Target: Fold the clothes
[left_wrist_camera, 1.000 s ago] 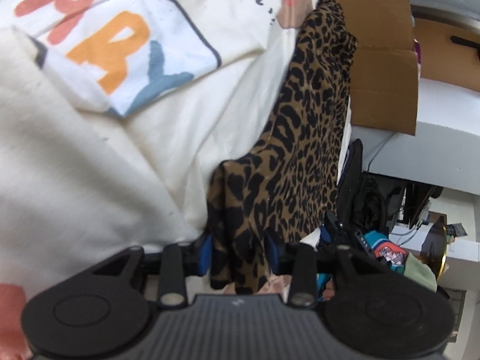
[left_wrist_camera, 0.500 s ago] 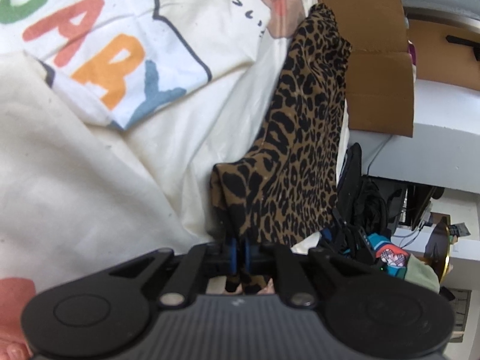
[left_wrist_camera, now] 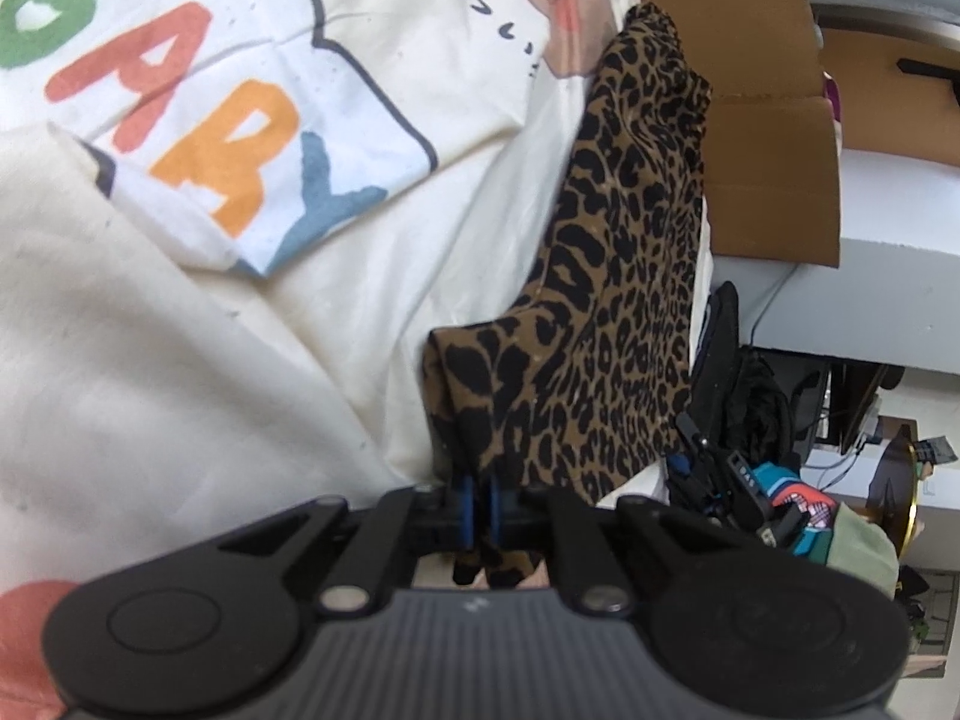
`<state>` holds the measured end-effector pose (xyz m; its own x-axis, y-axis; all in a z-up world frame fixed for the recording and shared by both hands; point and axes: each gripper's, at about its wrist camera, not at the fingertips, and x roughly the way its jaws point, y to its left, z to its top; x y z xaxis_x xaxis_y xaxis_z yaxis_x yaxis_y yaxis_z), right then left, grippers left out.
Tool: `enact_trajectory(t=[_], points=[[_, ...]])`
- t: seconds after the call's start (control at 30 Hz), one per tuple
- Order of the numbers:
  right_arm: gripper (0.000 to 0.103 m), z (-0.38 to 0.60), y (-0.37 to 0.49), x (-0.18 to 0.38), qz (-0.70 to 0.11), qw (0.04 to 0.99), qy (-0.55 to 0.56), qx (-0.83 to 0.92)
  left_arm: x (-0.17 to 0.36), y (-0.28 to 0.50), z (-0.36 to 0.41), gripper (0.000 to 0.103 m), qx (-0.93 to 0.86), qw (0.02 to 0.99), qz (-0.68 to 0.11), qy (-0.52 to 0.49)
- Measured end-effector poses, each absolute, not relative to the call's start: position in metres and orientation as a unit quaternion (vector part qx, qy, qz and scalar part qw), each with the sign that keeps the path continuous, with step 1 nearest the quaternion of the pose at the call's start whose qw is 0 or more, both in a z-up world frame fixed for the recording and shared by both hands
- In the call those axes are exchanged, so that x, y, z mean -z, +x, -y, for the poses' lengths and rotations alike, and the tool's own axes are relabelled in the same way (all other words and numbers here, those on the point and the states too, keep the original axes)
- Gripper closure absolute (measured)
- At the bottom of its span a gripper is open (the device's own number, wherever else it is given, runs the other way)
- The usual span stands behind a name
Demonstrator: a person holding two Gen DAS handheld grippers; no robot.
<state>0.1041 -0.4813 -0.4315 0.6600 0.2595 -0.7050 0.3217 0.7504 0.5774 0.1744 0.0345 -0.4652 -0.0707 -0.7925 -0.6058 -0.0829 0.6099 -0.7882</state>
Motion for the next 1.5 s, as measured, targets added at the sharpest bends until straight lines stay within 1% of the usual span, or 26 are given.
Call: enact_trajectory(t=[0.07,0.1,0.13,0.17,0.23,0.43,0.67,0.83,1.03,1.23,1.43,1.5], points=[[0.064,0.481,0.106,0.43,-0.416,0.841,0.347,0.013,0.463,0.174,-0.034,0.098,0.299,0.599,-0.667,-0.327],[0.075,0.48,0.106,0.428,-0.418,0.841,0.344,0.012,0.462,0.174,-0.034,0.098,0.301,0.599,-0.666,-0.328],[0.09,0.48,0.106,0.426,-0.42,0.841,0.341,0.012,0.46,0.174,-0.034,0.098,0.303,0.6,-0.665,-0.327],[0.093,0.479,0.106,0.423,-0.422,0.841,0.338,0.011,0.458,0.175,-0.034,0.098,0.304,0.6,-0.664,-0.327],[0.095,0.477,0.106,0.418,-0.426,0.842,0.333,0.01,0.452,0.175,-0.034,0.098,0.307,0.601,-0.663,-0.325],[0.097,0.472,0.104,0.401,-0.433,0.842,0.321,0.008,0.43,0.179,-0.037,0.098,0.311,0.609,-0.658,-0.315],[0.097,0.465,0.096,0.384,-0.435,0.833,0.341,-0.008,0.399,0.185,-0.05,0.099,0.311,0.623,-0.651,-0.302],[0.097,0.448,0.089,0.381,-0.453,0.826,0.335,-0.013,0.391,0.186,-0.063,0.099,0.3,0.636,-0.65,-0.29],[0.097,0.433,0.087,0.387,-0.476,0.82,0.319,-0.004,0.395,0.19,-0.065,0.099,0.289,0.649,-0.648,-0.274],[0.097,0.431,0.092,0.401,-0.49,0.817,0.303,0.008,0.421,0.184,-0.063,0.098,0.28,0.645,-0.663,-0.258],[0.094,0.444,0.094,0.419,-0.488,0.794,0.362,0.023,0.438,0.184,-0.062,0.097,0.269,0.643,-0.669,-0.259],[0.093,0.448,0.094,0.423,-0.486,0.788,0.376,0.024,0.441,0.184,-0.063,0.094,0.268,0.642,-0.67,-0.261]])
